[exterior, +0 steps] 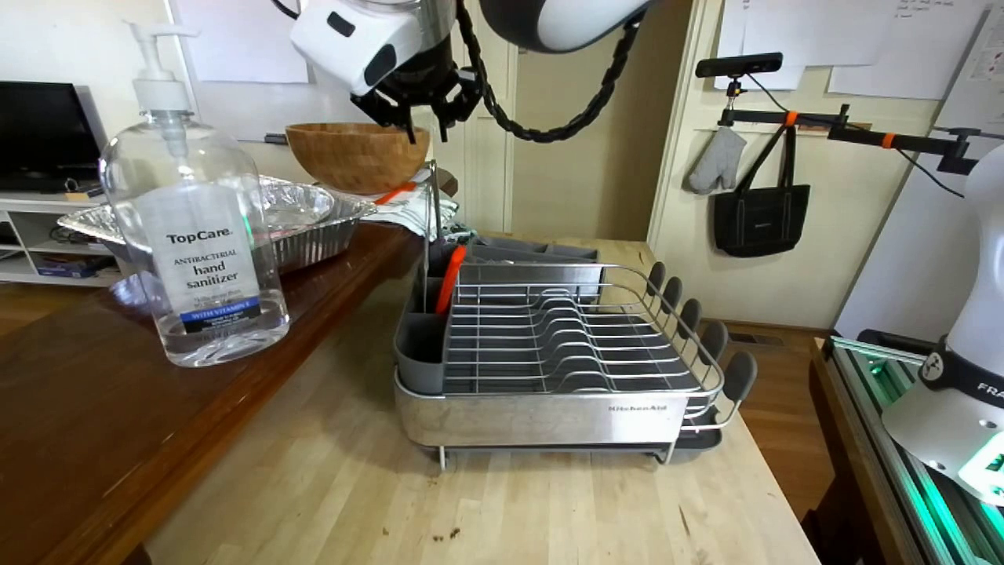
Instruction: Move two knives to the small sections of the plate rack
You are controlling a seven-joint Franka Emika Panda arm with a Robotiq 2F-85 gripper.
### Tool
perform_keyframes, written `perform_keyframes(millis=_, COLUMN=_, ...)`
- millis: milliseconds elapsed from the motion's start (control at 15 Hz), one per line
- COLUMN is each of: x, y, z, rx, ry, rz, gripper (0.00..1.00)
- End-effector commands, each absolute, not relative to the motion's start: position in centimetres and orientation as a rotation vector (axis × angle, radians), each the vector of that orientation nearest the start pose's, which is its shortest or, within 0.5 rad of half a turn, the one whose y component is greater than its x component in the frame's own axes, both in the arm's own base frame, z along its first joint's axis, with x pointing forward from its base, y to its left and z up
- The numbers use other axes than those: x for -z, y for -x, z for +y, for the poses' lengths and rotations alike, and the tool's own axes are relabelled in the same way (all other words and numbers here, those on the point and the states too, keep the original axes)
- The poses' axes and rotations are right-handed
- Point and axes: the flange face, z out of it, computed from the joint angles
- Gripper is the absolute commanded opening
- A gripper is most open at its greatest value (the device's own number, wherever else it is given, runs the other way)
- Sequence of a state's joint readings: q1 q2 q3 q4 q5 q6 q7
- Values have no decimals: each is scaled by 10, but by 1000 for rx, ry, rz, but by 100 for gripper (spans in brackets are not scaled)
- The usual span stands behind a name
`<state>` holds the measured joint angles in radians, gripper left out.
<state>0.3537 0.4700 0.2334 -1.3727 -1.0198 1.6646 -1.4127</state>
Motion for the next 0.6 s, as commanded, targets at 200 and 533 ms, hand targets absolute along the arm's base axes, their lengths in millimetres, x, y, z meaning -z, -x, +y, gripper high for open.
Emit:
perform_keyframes(millis=200, x=-542, y=-596, z=299, rx=597, ry=-1095, rz=1874, gripper=93)
perform_keyframes(millis=533, x=-580, y=-575, z=294, rx=562, ry=-1218, rz=1822, gripper=100)
